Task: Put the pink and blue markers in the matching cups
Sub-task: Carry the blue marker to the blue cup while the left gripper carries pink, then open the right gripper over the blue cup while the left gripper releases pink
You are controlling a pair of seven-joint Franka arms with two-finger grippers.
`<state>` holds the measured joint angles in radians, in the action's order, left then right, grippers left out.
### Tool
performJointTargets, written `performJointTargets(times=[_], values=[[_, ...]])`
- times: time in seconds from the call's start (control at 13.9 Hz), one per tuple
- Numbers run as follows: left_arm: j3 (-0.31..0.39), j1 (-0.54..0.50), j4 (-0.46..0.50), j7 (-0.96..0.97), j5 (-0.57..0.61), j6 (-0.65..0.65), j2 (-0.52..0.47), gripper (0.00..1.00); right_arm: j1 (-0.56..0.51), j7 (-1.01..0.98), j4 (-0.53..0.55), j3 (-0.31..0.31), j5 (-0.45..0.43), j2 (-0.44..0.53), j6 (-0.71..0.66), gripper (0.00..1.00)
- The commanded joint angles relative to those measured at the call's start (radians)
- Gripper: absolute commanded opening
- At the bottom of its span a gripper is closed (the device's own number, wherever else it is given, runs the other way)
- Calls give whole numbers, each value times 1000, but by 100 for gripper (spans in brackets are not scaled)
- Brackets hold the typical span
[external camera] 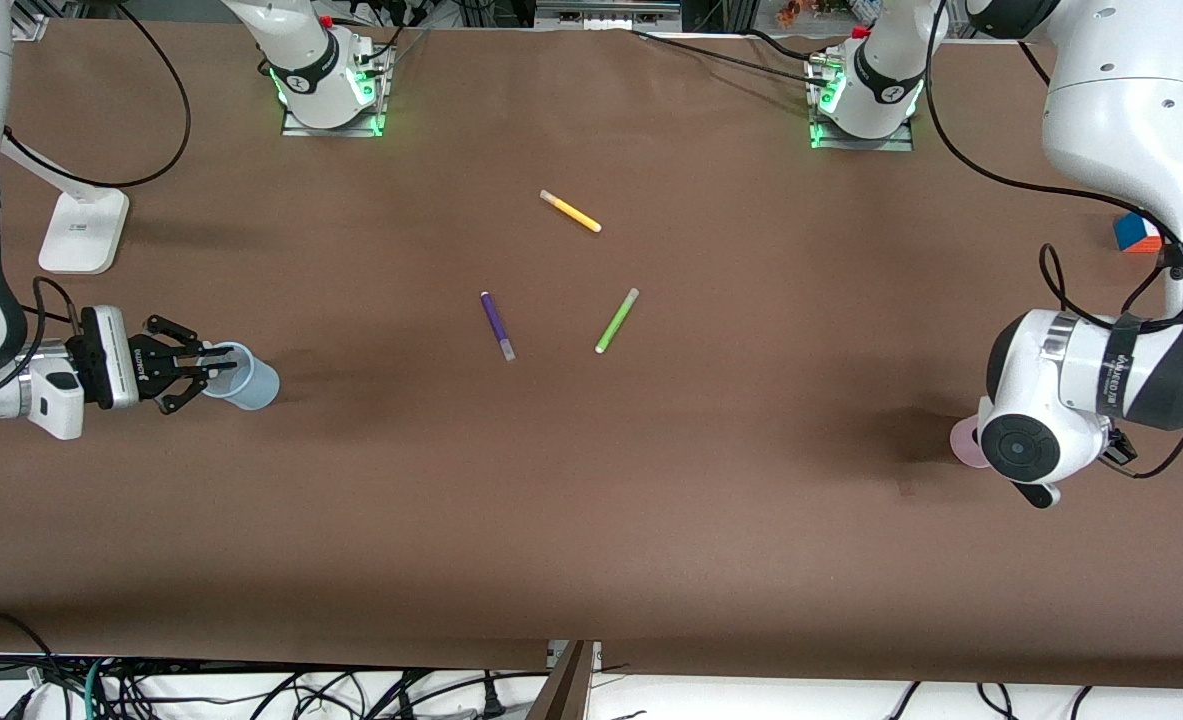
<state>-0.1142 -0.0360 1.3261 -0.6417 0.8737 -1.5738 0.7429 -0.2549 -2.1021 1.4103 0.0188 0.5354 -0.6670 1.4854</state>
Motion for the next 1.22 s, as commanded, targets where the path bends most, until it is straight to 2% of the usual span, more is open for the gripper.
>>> performJointTargets(times=[0.0, 0.07, 0.14, 0.29, 0.5, 0.58, 0.65, 0.72, 0.93, 1.15], values=[[-4, 2, 42, 48, 21, -5, -16, 0, -14, -21, -20, 16, 23, -8, -37, 0], [-4, 13, 56, 51, 21, -5, -16, 0, -14, -21, -20, 16, 24, -8, -39, 0], [-4, 15, 68, 56, 22, -5, -16, 19, -14, -22, -17, 18, 24, -8, -45, 0], [-5, 11, 68, 51, 13, -5, -17, 100, -14, -51, -16, 18, 24, -16, -60, 0], [-5, 18, 51, 53, -38, -3, -34, 100, -17, -56, -17, 16, 24, -23, -60, 0], [-5, 18, 50, 53, -39, -2, -43, 100, -20, -55, -17, 16, 24, -29, -59, 5], [-9, 18, 48, 53, -51, -2, -59, 100, -21, -41, -17, 16, 24, -34, -60, 34], [-9, 18, 45, 57, -99, -3, -89, 100, -23, -35, -17, 15, 26, -39, -60, 99], [-7, 15, -5, 112, -330, -2, -192, 100, -30, 156, -27, 15, 52, -34, -60, 100], [-7, 7, -5, 259, -533, -2, -263, 100, -27, 437, -57, 18, 49, -6, -83, 100]])
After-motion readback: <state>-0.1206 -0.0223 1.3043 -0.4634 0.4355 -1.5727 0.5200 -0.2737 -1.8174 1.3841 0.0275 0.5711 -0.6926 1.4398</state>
